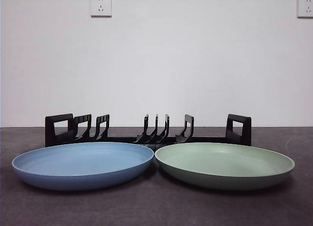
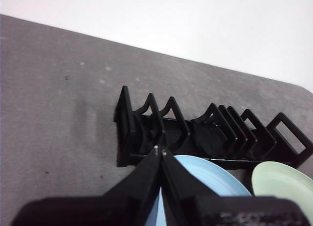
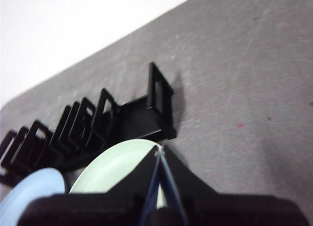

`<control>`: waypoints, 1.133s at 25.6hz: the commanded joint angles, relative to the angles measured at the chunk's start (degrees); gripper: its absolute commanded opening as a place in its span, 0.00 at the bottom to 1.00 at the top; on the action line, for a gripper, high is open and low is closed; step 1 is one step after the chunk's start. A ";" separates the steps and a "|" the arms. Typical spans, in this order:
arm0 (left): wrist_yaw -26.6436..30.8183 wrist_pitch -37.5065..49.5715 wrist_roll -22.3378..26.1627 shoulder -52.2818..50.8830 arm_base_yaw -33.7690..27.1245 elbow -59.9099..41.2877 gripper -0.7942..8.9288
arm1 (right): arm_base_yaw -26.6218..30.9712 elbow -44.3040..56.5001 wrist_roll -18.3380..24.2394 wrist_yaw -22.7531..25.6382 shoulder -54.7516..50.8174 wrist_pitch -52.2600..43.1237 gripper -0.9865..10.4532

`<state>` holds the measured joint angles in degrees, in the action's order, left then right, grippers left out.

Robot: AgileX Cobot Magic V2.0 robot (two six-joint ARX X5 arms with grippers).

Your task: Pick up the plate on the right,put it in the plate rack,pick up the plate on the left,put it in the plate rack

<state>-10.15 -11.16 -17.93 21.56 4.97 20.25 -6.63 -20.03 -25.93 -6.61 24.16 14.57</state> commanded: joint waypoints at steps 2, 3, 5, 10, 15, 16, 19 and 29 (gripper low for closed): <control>-3.93 -0.11 0.24 8.68 -0.20 5.38 0.08 | 0.11 -6.10 5.09 -3.04 9.92 1.95 0.08; -5.68 -0.28 0.46 11.23 -0.20 6.97 0.08 | 0.11 -7.98 6.23 -4.04 12.79 2.89 0.08; -9.31 -0.76 1.55 15.72 -0.17 9.77 0.08 | 0.11 -11.47 8.46 -5.55 18.05 5.16 0.08; -17.55 -0.92 2.14 25.46 0.07 15.34 0.08 | 0.11 -20.35 14.32 -8.31 30.40 13.00 0.08; -20.33 -2.56 5.77 33.31 2.75 19.19 0.08 | 0.11 -26.80 17.99 -13.51 42.05 17.38 0.09; -20.11 -2.56 6.40 33.94 3.67 19.23 0.08 | 0.11 -27.12 18.10 -13.66 43.60 17.31 0.10; -19.58 -2.58 6.36 35.01 5.31 19.23 0.32 | 0.11 -27.17 18.10 -13.66 46.58 17.20 0.30; -12.09 -1.51 7.72 35.32 15.50 20.79 0.44 | -0.46 -27.17 18.03 -13.73 58.93 12.00 0.30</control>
<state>-22.35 -12.95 -11.57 56.69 20.38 40.69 -6.98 -47.16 -8.27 -20.08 82.74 26.92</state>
